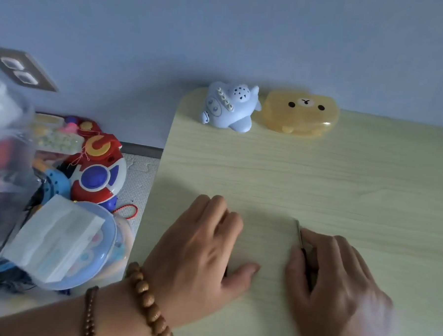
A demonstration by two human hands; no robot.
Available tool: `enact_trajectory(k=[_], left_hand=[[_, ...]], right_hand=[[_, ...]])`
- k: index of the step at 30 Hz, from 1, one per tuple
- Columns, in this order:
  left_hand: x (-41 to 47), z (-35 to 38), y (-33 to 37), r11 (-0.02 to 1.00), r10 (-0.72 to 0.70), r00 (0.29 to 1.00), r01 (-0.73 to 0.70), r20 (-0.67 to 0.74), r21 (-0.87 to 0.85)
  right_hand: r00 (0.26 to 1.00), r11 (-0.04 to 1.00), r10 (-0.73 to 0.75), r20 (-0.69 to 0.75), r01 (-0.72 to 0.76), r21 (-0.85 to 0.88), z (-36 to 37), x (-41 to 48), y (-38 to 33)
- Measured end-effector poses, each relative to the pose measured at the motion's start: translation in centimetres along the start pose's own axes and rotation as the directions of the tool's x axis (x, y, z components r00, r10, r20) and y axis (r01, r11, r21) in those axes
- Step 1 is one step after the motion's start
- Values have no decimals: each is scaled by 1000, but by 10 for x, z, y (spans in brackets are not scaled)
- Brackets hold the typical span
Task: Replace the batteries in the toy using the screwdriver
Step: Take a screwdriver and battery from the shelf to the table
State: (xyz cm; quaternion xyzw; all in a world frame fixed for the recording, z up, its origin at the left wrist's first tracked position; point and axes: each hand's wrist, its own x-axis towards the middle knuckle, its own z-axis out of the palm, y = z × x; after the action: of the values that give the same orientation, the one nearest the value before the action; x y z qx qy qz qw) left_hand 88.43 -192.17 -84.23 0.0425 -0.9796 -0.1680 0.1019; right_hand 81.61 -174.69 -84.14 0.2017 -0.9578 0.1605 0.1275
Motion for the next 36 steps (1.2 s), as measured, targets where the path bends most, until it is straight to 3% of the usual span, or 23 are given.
enact_trajectory(k=[7,18,24,28,33,36], left_hand=[[-2,6,0,1000,24,999,-24,-29,-16],[-7,10,2,993,98,981,-86,-165,80],[-12,11,4,992,99,977,-83,-189,91],[-12,12,5,990,102,974,-80,-200,112],[-11,10,4,990,110,975,-90,-191,111],[-10,10,6,992,80,978,-59,-191,113]], right_hand=[[999,997,-21,-25,23,70,4,1,6],[998,999,-42,36,41,27,-2,-8,13],[1000,1000,8,13,-8,30,3,-10,11],[999,999,-40,14,40,10,6,-7,10],[999,995,-46,27,43,91,9,-2,18],[993,979,-102,-62,111,174,14,4,24]])
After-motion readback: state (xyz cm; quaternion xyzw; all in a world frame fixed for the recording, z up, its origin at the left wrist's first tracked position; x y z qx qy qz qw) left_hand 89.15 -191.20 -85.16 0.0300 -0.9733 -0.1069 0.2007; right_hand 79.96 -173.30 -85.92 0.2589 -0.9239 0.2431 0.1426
